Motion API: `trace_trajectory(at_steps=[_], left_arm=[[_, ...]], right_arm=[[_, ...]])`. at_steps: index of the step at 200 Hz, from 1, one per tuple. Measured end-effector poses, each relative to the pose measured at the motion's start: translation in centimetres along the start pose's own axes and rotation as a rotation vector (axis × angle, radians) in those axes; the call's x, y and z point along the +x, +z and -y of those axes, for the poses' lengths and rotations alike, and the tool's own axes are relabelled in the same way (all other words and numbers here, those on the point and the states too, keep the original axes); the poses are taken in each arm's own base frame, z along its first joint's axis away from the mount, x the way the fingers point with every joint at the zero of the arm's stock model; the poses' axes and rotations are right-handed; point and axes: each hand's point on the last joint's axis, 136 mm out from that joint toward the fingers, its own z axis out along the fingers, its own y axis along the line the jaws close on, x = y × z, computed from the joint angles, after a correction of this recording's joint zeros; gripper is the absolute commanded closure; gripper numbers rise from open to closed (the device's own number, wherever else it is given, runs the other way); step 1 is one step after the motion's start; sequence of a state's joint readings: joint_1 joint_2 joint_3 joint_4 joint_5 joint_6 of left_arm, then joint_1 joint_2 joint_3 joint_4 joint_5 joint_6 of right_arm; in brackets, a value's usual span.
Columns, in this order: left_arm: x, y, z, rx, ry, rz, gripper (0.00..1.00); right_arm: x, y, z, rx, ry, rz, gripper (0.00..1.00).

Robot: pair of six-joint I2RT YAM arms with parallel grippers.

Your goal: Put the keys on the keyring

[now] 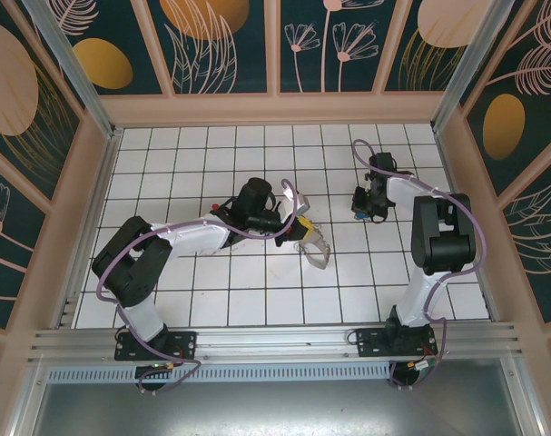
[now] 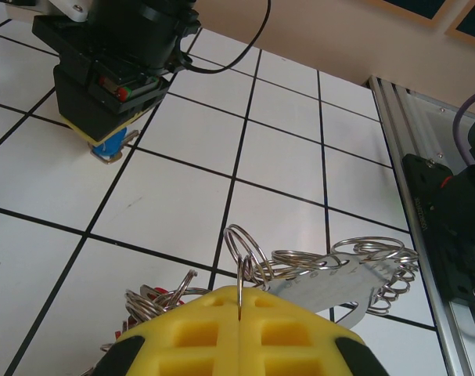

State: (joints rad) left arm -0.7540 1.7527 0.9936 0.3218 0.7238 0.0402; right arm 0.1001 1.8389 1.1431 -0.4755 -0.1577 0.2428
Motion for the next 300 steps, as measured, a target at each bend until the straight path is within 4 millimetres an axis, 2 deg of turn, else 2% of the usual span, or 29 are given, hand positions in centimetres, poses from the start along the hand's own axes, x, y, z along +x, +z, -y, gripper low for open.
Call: trace_trajectory(at_steps=[26,41,73,104,129,300], left_arm=[[0.02,0.0,0.0,0.0,-0.002,-0.002,1.0],[0.02,0.0,0.0,0.0,-0.002,-0.002,1.0],[0.02,0.0,0.01,0.0,-0.002,-0.002,1.0],[0.01,0.0,0.0,0.0,-0.002,-0.002,1.0],[0.0,0.0,0.0,0.0,-0.002,-0.002,1.0],[-0.07,0.0,-0.01,0.0,-0.01,-0.011,1.0]], right_arm=[[0.01,0.0,0.0,0.0,0.0,0.0,0.91],[-0.01,-0.01,0.0,0.0,0.0,0.0,0.99],[-0.07,-0.05,-0.03,-0.001,-0.002,0.002,0.98],[-0.06,-0.06,-0.03,-0.001,-0.002,0.002,0.89],[0.02,-0.06,-0.02,0.0,-0.005,-0.001,0.87],[0.22,0.22,-0.06,0.003,-0.007,-0.01,0.87]])
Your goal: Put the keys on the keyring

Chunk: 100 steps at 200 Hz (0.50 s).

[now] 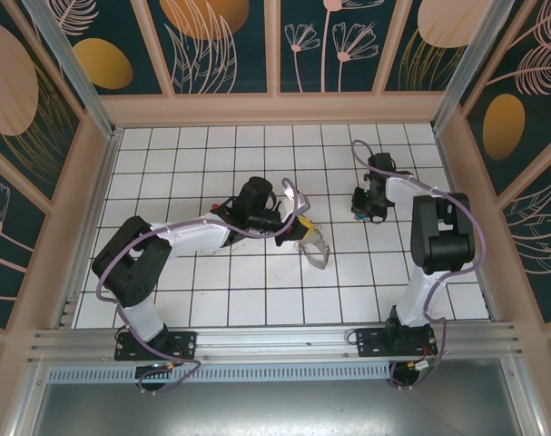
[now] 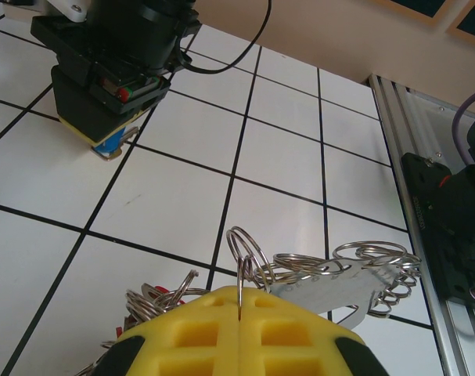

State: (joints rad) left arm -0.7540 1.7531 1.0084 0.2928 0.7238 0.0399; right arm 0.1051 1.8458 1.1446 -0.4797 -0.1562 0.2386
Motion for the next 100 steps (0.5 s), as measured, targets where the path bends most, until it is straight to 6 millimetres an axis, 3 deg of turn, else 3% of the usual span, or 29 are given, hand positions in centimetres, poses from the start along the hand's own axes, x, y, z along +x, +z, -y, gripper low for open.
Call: trace_trajectory(at_steps=[100], left_arm=[[0.03,0.0,0.0,0.0,-0.001,-0.001,1.0]], right_arm=[[-0.06,0.02,0.15,0.009,0.0,0.003,0.87]])
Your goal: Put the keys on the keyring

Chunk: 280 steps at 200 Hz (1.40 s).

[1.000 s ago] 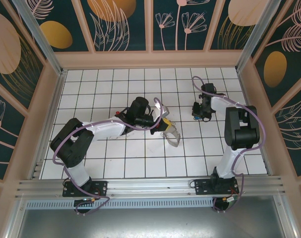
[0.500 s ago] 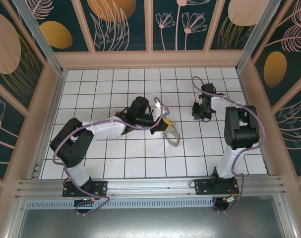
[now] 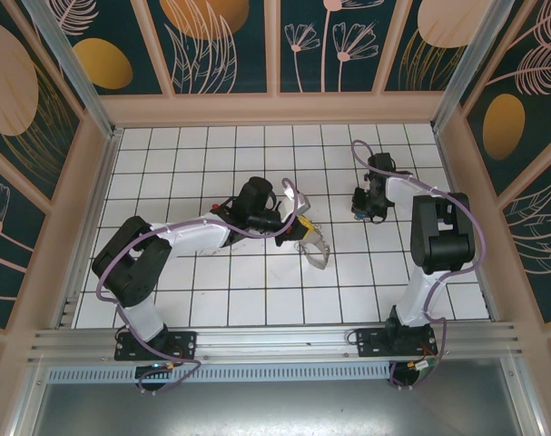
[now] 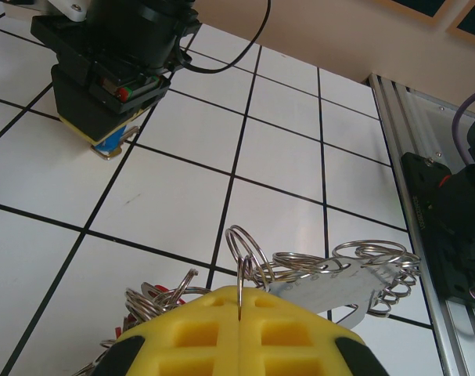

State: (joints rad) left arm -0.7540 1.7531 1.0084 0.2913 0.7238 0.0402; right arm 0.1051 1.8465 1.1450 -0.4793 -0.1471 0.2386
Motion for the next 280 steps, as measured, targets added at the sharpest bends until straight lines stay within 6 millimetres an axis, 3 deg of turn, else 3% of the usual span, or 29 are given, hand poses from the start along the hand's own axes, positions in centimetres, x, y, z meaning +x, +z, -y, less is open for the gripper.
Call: trace_trajectory(at_steps=[115,140,182,203,240,280], left_arm=[[0.0,0.0,0.0,-0.002,0.0,0.0,1.0],[0.0,0.0,-0.2,-0.013,0.0,0.0,1.0],[-0.2,-0.7,0.0,-0.035,0.04,0.009,1.0],[-0.1,-1.9,1.1,-0.033,0.103,0.017,1.0],[-0.4,-3.2,2.6,-0.021,0.242,0.02,1.0],[1.0,-3.4,2.8,-0.012,0.297,-0.047,1.0]], right_arm=[[-0.4,-0.8,-0.3,-0.009,-0.006,0.024,0.98],[-0.8,-3.6,-1.7,-0.089,-0.077,0.119,0.99],[0.6,-13.3,-7.2,-0.392,-0.397,0.423,1.0],[2.9,-16.9,-9.6,-0.533,-0.63,0.549,1.0],[7.4,-18.5,-11.5,-0.684,-0.932,0.607,1.0],[8.6,-18.1,-11.9,-0.713,-1.035,0.6,1.0]])
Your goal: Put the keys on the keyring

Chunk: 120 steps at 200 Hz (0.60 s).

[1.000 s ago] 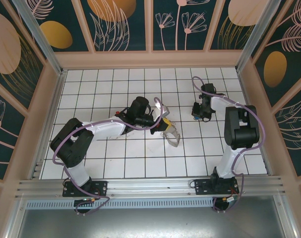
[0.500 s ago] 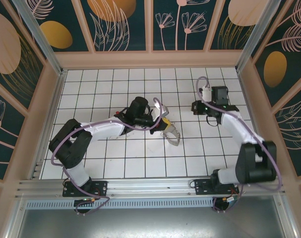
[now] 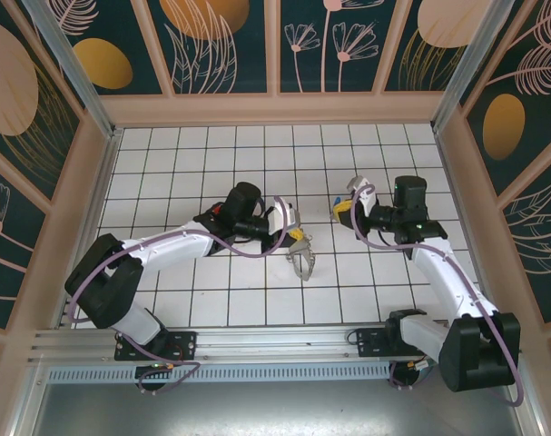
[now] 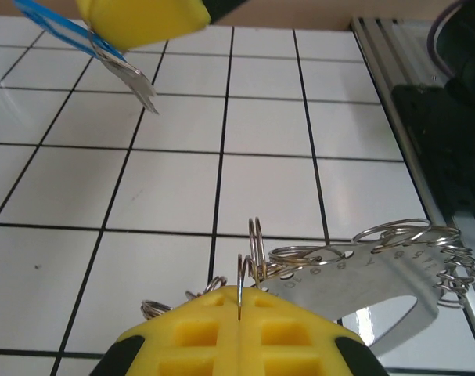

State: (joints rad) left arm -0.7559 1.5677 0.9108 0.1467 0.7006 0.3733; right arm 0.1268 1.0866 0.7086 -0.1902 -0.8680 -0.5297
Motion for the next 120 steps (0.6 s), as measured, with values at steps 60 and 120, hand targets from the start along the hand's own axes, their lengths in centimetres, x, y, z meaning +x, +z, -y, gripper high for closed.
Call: trace_trajectory(at_steps=[60,120], left_arm=[[1.1,-0.1,0.1,-0.007,0.021,-0.048,1.0],[0.3,-0.6,0.1,-0.023,0.037,-0.033,1.0]], right_arm=[[6.7,4.0,1.0,-0.005,0.178,-0.264,1.0],[11.0,7.0,6.7,0.152,0.438,-0.496,0.98]])
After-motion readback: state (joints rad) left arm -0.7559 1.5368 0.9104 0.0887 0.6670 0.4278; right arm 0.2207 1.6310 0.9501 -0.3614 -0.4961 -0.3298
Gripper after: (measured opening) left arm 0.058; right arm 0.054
